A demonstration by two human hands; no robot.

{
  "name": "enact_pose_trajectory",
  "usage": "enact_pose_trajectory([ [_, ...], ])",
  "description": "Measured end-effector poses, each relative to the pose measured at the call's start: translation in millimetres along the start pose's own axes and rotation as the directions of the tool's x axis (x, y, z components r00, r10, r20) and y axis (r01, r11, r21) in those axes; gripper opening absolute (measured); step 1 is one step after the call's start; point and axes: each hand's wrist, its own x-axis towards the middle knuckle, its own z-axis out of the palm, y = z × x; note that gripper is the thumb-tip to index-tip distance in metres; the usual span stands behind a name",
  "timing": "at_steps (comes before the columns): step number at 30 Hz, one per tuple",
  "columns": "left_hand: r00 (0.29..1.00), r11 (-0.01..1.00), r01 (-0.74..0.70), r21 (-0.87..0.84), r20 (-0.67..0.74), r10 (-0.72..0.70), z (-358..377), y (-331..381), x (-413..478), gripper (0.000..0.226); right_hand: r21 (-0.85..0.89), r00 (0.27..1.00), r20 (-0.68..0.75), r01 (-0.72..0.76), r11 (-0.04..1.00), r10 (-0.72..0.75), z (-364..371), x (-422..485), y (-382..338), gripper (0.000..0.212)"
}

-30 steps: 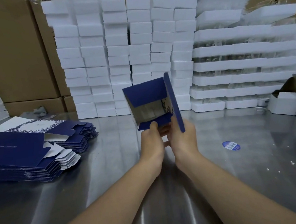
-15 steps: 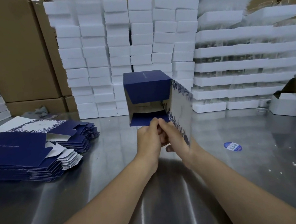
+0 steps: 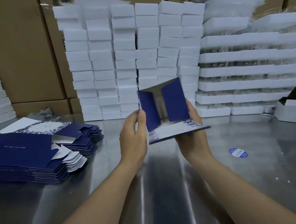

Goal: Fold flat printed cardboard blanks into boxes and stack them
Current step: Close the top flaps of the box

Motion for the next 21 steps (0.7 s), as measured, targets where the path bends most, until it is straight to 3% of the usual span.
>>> enact_pose_trajectory([
  [3,0.998,0.992,-0.039,-0.122,-0.043,0.034,4.8,7.0,-3.4,0.038,-0.115,1.0,-0.011,0.006,0.993,-0.007,-1.2,-2.8,-5.6,0.055],
  [6,0.984,0.993,-0.103,-0.052,-0.152,0.094,5.3,10.6,-5.2,0.034,-0.073,0.999,-0.012,-0.052,0.996,0.052,-3.0,-4.5,-7.5,0.031],
  [10,0.996,0.999,-0.048,0.014,-0.069,0.049,4.6,4.5,-8.0,0.041,-0.055,0.992,-0.073,-0.11,0.992,0.106,0.6,-7.0,-9.4,0.038],
  [14,0.997,0.99,-0.054,0.13,-0.054,0.061,8.4,0.2,-7.9,0.031,-0.152,0.988,-0.051,-0.155,0.976,0.149,-1.2,-7.7,-6.3,0.037],
  [21,0.99,0.99,-0.068,0.123,-0.118,0.083,11.8,1.1,-7.0,0.023,-0.188,0.993,-0.105,-0.065,0.98,0.045,1.9,-8.8,-8.0,0.033],
])
